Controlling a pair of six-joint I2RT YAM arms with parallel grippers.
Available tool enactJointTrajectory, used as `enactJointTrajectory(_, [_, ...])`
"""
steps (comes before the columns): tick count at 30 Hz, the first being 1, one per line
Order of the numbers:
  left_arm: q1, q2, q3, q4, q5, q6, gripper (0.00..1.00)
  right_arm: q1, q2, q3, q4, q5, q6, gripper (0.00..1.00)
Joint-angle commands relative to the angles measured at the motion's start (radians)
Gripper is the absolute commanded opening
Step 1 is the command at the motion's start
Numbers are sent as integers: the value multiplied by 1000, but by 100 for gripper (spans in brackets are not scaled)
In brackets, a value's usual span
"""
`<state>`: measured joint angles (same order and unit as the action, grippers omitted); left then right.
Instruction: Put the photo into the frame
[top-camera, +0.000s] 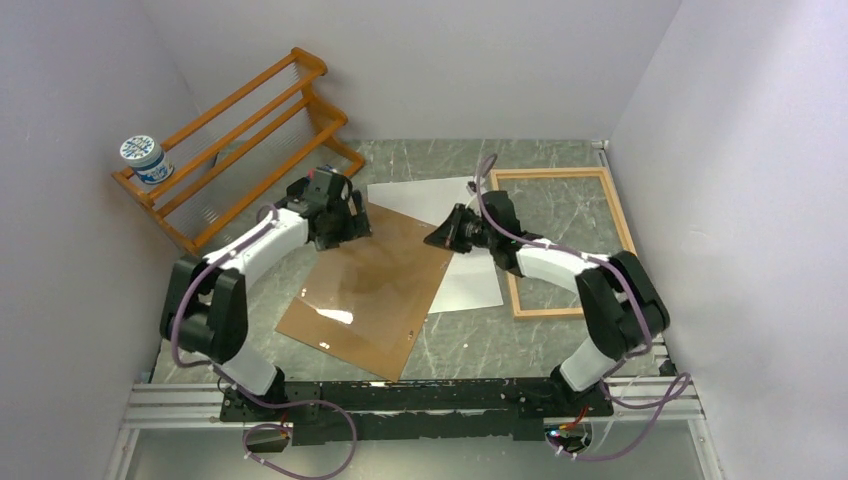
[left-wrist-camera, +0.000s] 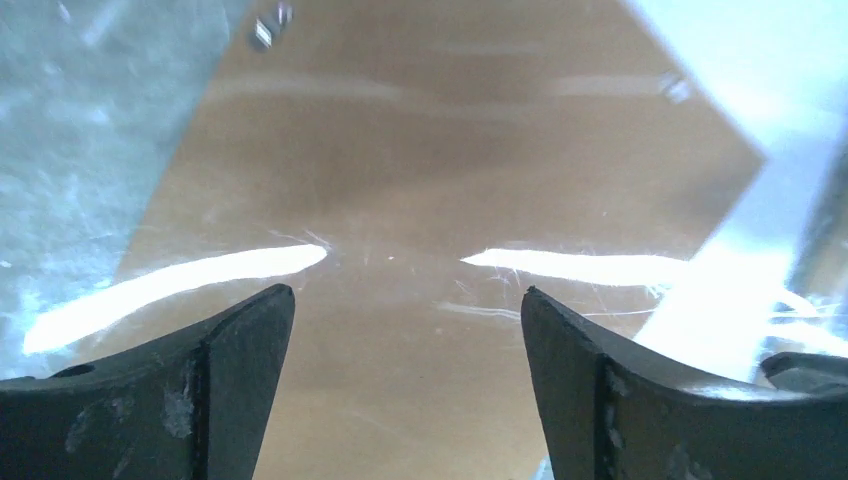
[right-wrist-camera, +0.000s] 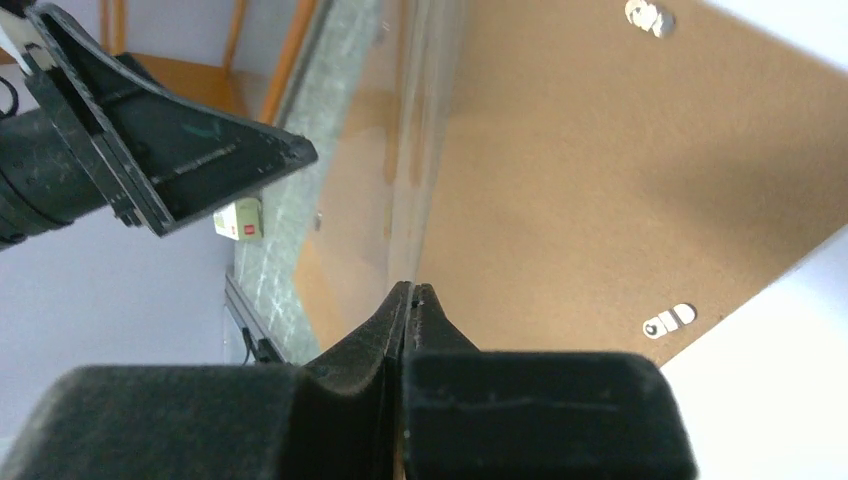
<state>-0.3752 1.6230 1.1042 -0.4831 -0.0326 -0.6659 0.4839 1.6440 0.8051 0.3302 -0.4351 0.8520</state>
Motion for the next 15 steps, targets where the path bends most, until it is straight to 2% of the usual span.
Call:
enactJointTrajectory(1, [41,-104,132,-37,45,125,94,-27,-152,119,-173,15,-187,0])
enactJointTrajectory(4, [82,-131,215,-87,98,173,94,-62,-229,175,-259,-39,-256,0])
enactJointTrajectory(7, [142,-165,291,-93,209,212,94,-119,-284,225,-320,-144,-310,0])
enactJointTrajectory(10, [235,-153,376,-113,428,239,94,-157,-330,282,-395,-185,-360,0])
enactJointTrajectory(11, [259,-138,411,-124,543,248,94,-170,-345,304,-418,-187,-374,0])
enactJointTrajectory(15, [283,-85,501,-112,762,264,93,-212,-398,390,-473,-162,-373,0])
